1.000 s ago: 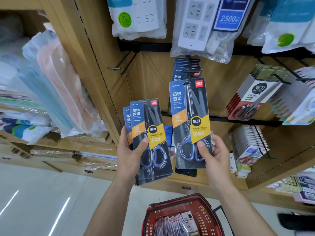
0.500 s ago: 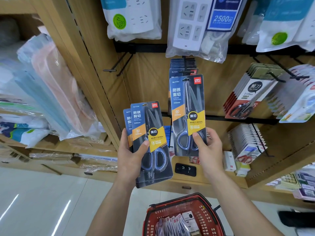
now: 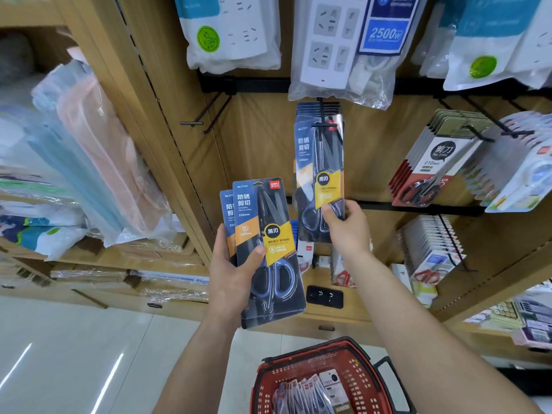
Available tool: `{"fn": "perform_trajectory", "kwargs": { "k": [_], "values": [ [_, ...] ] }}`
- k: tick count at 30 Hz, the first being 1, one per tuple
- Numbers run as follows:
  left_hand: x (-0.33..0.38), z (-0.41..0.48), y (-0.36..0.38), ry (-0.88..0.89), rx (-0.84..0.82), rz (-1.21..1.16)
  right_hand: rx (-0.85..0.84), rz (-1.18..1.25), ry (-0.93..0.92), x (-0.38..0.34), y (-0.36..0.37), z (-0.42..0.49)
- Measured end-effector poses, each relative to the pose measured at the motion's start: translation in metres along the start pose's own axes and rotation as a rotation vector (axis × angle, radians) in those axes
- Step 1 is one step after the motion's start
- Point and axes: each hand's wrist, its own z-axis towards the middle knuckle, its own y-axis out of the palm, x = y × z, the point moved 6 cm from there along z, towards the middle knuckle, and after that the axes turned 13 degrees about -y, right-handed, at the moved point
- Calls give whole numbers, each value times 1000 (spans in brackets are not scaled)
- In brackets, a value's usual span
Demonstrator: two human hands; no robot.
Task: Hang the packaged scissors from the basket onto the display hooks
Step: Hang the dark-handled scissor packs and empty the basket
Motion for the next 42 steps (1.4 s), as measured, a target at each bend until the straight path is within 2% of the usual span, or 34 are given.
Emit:
{"fn": "perform_trajectory", "kwargs": {
  "k": [3,5,6,9,11,14,21,33,42],
  "values": [
    [1,-1,1,4,2,-6,-2,-82,97,3,-2,-13],
    [0,0,0,-1,6,-21,-31,-88,82,0,-6,-31],
    [0,1,1,1,8,-23,-110,-38,69,-2,-3,-42],
    [-2,4,5,27,3,-5,-511,71,76,-9,19,-85],
    [-1,5,10,69,0,29,-598,67,24,-10,27,-102],
    [1,5,15,86,-13,17,-492,111,-33,-9,27,-105],
    [2,10,14,75,-19,-17,-297,325,39,3,26,-105],
    [-2,12,12,82,-16,43,-254,396,49,8,15,-99],
    [0,18,4,71,12,-8,-214,394,7,3,-3,-86]
  ]
}}
